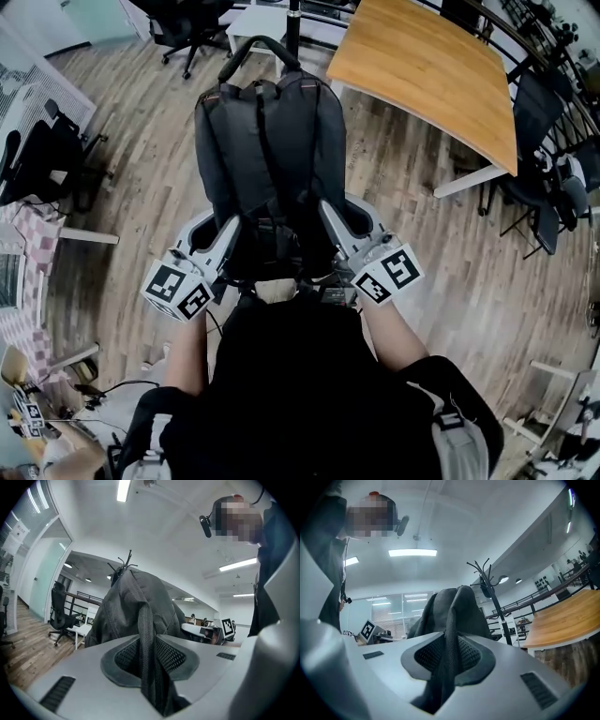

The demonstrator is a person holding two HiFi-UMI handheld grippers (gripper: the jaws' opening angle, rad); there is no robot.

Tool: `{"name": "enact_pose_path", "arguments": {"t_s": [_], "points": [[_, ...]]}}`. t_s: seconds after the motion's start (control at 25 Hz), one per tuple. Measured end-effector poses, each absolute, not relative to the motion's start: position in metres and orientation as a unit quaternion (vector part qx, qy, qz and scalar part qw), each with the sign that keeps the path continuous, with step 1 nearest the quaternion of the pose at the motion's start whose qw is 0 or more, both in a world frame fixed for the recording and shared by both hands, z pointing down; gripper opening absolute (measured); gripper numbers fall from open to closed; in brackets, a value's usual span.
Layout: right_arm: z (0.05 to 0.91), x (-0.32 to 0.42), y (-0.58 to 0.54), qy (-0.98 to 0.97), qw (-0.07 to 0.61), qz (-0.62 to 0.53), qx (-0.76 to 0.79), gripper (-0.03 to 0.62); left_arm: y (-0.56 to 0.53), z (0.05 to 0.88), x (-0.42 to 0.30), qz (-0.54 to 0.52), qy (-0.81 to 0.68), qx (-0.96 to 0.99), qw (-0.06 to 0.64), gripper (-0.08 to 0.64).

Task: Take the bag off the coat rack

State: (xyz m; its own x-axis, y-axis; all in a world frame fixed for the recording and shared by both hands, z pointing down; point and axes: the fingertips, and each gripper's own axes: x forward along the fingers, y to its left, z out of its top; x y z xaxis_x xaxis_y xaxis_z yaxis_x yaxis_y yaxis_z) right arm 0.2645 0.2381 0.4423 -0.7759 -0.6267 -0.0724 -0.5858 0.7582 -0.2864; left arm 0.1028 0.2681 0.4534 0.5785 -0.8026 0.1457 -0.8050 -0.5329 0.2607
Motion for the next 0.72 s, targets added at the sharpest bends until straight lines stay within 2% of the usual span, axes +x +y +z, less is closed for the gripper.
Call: {"name": "enact_pose_path", "arguments": {"t_s": [0.72], "points": [[0.417,0.234,0.233,0.920,0.083,-0.120,-0.365,0.084,0.250,0.423,0.074,-0.004,-0.417,0.899,0.136,0.107]]}}
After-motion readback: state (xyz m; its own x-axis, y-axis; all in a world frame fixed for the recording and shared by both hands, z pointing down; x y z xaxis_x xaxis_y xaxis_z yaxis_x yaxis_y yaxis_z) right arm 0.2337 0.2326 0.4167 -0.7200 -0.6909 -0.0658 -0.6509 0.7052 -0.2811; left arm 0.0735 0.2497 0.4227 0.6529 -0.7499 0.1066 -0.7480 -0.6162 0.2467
